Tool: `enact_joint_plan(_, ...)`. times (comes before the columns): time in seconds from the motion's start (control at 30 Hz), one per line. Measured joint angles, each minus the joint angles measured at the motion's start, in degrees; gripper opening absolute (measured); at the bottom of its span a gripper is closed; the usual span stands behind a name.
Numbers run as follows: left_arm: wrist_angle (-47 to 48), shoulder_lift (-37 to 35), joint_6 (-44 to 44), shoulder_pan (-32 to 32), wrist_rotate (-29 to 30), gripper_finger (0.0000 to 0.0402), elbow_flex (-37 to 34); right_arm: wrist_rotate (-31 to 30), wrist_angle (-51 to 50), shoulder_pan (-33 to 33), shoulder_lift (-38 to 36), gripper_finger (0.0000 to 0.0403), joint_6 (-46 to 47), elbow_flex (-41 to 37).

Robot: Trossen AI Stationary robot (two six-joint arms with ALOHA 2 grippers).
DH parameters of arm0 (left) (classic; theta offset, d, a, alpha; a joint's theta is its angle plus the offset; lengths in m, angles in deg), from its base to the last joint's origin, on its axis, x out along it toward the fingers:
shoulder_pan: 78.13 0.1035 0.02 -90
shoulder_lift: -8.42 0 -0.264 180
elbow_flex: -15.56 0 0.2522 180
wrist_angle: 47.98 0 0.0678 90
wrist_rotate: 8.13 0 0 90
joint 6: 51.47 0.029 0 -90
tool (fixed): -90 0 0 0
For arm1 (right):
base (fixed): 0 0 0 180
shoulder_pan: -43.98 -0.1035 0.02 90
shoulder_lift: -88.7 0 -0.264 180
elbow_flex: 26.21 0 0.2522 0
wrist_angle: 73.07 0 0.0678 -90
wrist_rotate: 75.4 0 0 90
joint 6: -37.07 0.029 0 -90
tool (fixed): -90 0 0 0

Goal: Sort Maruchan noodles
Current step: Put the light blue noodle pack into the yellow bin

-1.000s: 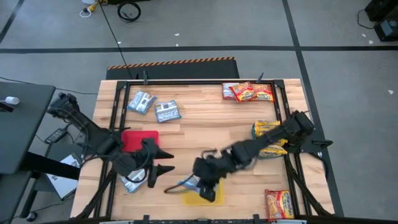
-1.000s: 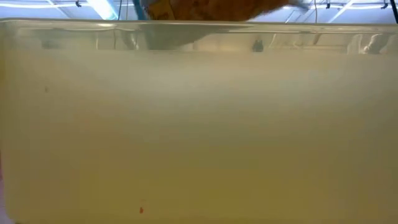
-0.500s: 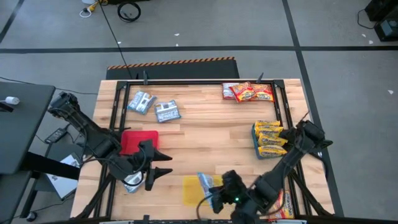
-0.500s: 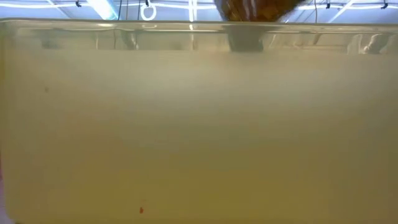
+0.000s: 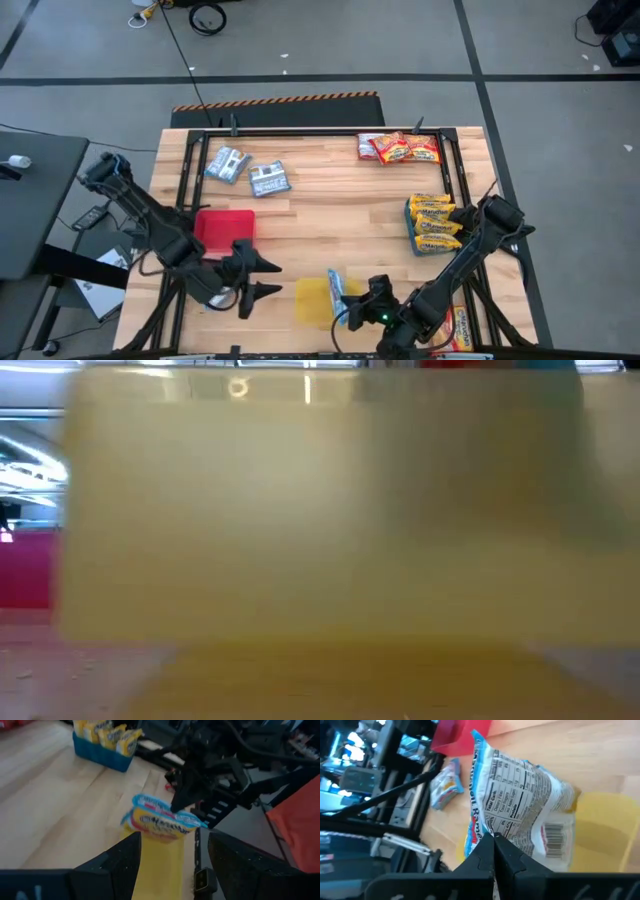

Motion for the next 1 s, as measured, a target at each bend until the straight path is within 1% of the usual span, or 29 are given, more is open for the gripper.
enact_joint_plan(0.17, -4.34, 4.92, -1.2, 0.1, 0.03, 0.0233, -0.01, 1.42, 0.01, -0.1, 0.0, 0.0003, 1.05, -1.37)
enact_joint_plan(0.3, -9.93, 9.5, 1.77, 1.35, 0.0, 0.0233, 0.0, 2.79, 0.37, -0.13, 0.0, 0.0003, 1.44, -1.5)
enact_joint_plan(0.4, -11.0, 13.17, 2.23, 3.23, -0.38, 0.0233, 0.02, 3.7, 0.86, -0.11, 0.0, 0.0003, 0.54, -1.04)
enact_joint_plan(0.5, -11.01, 16.7, 2.33, 5.29, -2.58, 0.0233, 0.02, 4.85, 1.81, -0.15, -0.11, 0.0003, -1.48, -0.24)
enact_joint_plan(0.57, -11.36, 19.03, 3.47, 6.52, -5.07, 0.0233, 0.02, 5.3, 1.81, -0.17, -0.11, 0.0003, -1.61, 0.25)
enact_joint_plan(0.77, -14.22, 24.87, 5.18, 8.35, -11.84, 0.0233, 0.02, 6.01, 5.5, -0.43, -0.11, 0.0003, 1.48, 0.36)
enact_joint_plan(0.9, -14.64, 27.15, 4.78, 8.33, -12.21, 0.0233, 0.02, 6.47, 7.39, -0.8, -0.11, 0.0003, 4.93, 0.41)
enact_joint_plan(1.0, -14.55, 28.41, 4.39, 8.33, -12.31, 0.0233, 0.02, 8.1, 7.46, -0.85, -0.13, 0.0003, 6.49, 0.41)
